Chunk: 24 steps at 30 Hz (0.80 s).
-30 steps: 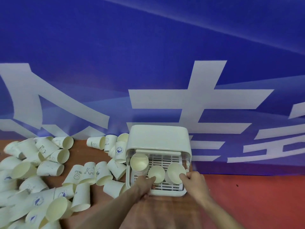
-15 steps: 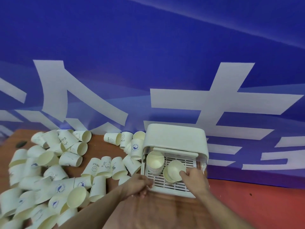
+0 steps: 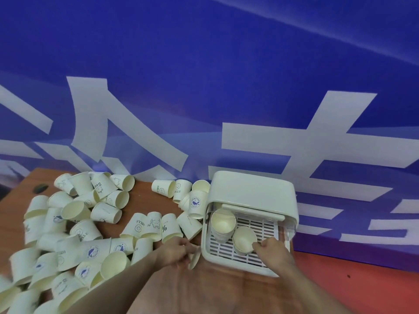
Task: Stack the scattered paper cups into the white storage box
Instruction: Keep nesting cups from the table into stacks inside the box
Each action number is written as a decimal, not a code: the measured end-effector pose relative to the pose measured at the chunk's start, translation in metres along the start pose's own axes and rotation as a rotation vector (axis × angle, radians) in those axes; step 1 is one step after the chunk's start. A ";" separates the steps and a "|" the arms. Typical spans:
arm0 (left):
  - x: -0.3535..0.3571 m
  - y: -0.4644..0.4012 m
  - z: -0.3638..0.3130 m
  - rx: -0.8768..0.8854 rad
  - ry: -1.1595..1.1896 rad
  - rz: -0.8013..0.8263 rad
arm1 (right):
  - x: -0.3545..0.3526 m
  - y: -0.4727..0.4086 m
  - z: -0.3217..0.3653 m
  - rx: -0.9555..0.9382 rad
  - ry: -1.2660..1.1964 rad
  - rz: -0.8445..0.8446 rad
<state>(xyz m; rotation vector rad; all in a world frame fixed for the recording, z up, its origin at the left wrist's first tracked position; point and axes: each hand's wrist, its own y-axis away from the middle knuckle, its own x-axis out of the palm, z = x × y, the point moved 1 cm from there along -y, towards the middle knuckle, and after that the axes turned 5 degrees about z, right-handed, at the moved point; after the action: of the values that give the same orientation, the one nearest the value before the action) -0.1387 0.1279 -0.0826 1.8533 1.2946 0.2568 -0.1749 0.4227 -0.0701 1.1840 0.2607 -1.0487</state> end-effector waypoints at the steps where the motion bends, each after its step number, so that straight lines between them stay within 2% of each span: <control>1: -0.001 0.002 0.000 0.014 -0.010 -0.027 | 0.000 0.003 0.002 -0.020 0.002 0.013; 9: -0.026 0.024 0.007 0.113 -0.210 -0.228 | 0.015 0.044 0.061 -0.292 0.061 0.197; 11: -0.036 0.036 0.003 0.135 -0.280 -0.276 | 0.021 0.057 0.085 -0.359 0.053 0.200; 15: -0.067 0.051 0.001 0.140 -0.573 -0.386 | 0.029 0.075 0.133 -0.510 0.082 0.155; 19: -0.100 0.064 -0.006 0.136 -0.915 -0.445 | 0.034 0.081 0.172 -0.543 0.177 0.101; 24: -0.131 0.069 -0.018 0.150 -1.037 -0.507 | 0.033 0.076 0.203 -0.486 0.240 0.034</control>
<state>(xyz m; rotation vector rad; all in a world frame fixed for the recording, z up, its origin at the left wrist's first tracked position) -0.1610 0.0179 0.0155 1.3438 0.9605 -0.9686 -0.1665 0.2322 0.0385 0.8649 0.6427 -0.7536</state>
